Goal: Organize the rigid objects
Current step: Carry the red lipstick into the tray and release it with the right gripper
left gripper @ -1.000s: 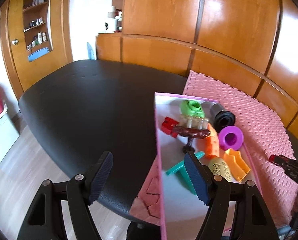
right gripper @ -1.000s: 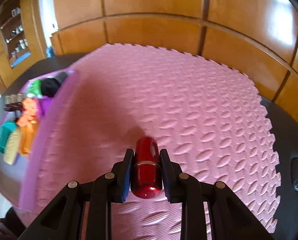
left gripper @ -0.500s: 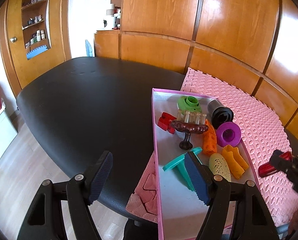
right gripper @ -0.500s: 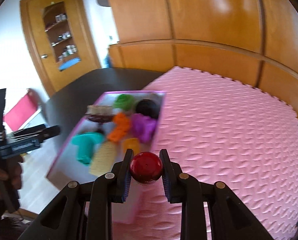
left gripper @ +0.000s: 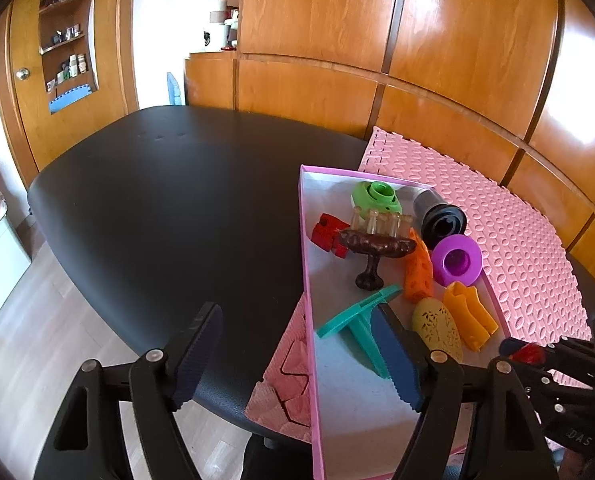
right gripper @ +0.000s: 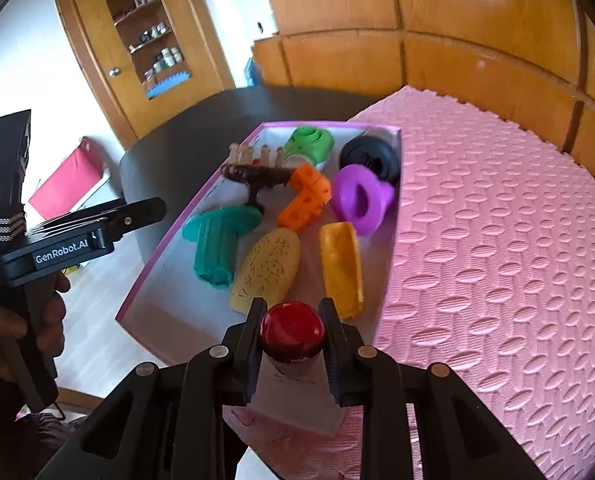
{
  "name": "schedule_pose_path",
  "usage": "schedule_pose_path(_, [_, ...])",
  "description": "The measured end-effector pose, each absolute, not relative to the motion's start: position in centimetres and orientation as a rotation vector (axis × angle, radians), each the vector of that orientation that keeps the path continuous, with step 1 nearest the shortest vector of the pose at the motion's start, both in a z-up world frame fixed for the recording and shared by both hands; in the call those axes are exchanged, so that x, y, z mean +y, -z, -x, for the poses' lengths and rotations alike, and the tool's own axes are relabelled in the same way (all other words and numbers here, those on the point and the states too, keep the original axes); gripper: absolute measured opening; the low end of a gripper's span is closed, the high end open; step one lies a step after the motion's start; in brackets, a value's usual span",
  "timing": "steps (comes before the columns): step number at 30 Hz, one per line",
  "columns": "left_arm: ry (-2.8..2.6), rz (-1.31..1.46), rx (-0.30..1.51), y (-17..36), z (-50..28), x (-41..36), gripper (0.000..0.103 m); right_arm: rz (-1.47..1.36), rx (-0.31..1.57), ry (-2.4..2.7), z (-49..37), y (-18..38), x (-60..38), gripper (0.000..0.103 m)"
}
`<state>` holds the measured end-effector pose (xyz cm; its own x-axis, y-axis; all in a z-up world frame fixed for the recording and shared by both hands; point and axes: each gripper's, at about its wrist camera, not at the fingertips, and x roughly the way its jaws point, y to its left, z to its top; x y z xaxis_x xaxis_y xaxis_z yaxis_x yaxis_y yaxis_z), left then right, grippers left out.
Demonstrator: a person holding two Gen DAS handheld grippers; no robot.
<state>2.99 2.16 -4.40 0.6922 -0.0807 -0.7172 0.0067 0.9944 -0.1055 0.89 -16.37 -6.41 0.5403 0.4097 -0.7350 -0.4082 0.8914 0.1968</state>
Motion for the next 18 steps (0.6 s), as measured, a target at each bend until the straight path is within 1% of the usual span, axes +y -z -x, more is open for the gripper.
schedule_pose_path(5, [0.052, 0.101, 0.806, 4.5, -3.1, 2.2, 0.078, 0.030, 0.897, -0.480, -2.4, 6.2, -15.6, 0.028])
schedule_pose_path(7, [0.049, 0.103, 0.806, 4.5, -3.1, 2.3, 0.078, 0.006, 0.893, -0.465, -2.9, 6.0, -15.8, 0.034])
schedule_pose_path(11, [0.043, 0.113, 0.811, 4.7, -3.3, 2.5, 0.079, -0.043, 0.879, -0.459, -3.1, 5.6, -16.7, 0.037])
schedule_pose_path(18, [0.058, 0.114, 0.820, 4.9, -3.4, 2.3, 0.079, -0.050, 0.855, -0.458, -2.3, 5.6, -17.0, 0.037])
